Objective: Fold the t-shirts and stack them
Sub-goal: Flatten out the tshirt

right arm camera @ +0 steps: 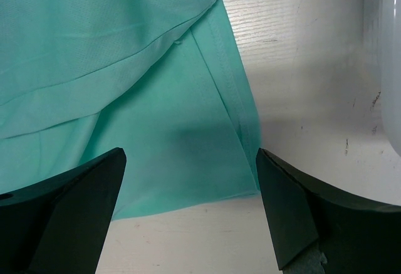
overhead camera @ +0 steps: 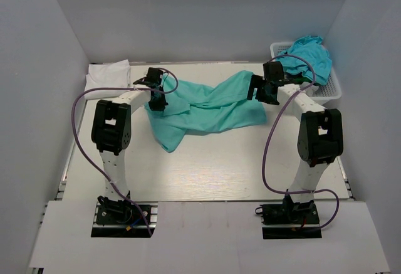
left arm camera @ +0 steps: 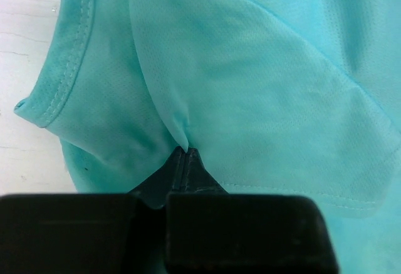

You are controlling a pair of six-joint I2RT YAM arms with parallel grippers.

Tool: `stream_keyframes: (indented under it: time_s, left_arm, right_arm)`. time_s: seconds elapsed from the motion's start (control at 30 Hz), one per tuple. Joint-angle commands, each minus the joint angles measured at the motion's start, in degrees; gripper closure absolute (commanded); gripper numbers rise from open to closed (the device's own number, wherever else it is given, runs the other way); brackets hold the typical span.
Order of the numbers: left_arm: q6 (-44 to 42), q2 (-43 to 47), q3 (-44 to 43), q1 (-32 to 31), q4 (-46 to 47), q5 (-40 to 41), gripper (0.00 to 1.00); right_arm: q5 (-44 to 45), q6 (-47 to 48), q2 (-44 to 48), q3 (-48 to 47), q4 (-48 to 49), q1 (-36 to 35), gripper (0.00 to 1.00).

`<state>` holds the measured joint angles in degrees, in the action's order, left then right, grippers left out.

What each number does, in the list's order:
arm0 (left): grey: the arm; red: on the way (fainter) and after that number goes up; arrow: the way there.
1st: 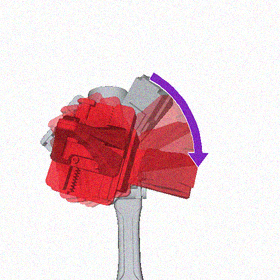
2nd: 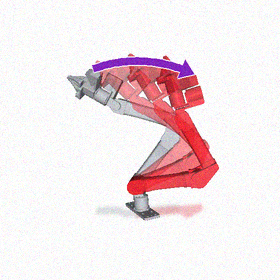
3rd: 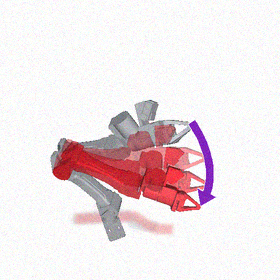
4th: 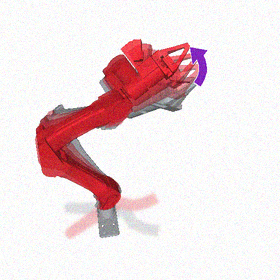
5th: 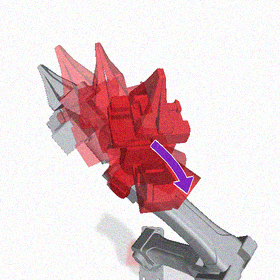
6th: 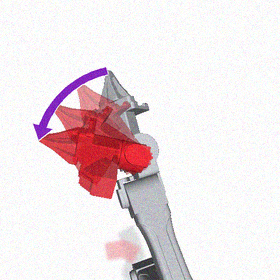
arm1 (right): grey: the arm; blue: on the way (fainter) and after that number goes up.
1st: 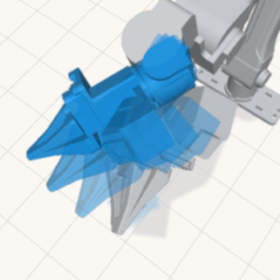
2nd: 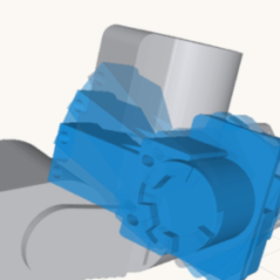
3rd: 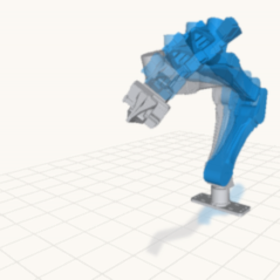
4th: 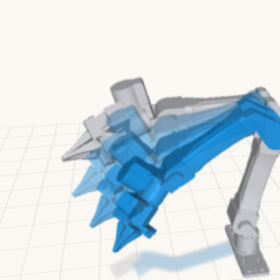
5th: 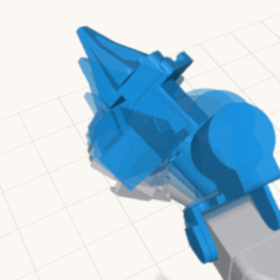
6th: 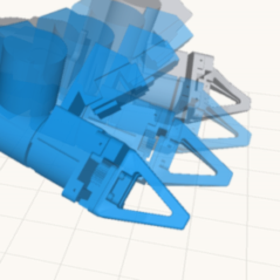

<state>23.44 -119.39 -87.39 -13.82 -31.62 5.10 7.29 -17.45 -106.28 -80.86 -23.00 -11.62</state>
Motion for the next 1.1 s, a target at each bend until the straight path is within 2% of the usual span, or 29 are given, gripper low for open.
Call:
stream_keyframes:
  time_s: [0.0,0.2,0.5,0.63,0.73,0.77,0.9,1.07]
  left_arm:
    - [0.4,4.3,-2.5,0.2,-0.8,-1.7,1.0]
    - [0.4,9.9,2.7,0.2,3.6,-2.2,1.0]
    - [-0.2,13.0,4.0,0.2,5.0,-0.7,1.0]
    - [-0.2,12.5,3.4,0.2,3.3,0.9,1.0]
    - [-0.8,12.5,2.8,0.2,3.3,1.4,1.0]
    - [-0.8,12.5,2.8,0.2,3.3,1.9,1.0]
    - [-0.8,11.9,1.7,0.2,2.8,2.4,1.0]
    - [-0.8,11.9,1.2,0.2,2.2,2.5,1.0]
  right_arm:
    - [0.0,0.2,0.2,-1.8,0.1,0.4,0.1]
    - [1.1,-0.2,-0.6,-4.1,1.9,0.3,0.1]
    - [-1.4,-1.0,-11.3,-13.5,2.3,0.8,0.1]
    - [0.2,12.3,-13.5,-14.4,4.9,1.0,0.1]
    - [0.8,22.5,-12.0,-10.5,7.7,1.0,0.1]
    - [0.6,28.6,-10.4,-8.6,10.9,1.0,0.1]
    - [-3.0,36.1,-9.1,-5.6,14.5,1.0,0.1]
    - [-3.7,39.0,-12.5,-9.0,13.6,1.0,0.1]
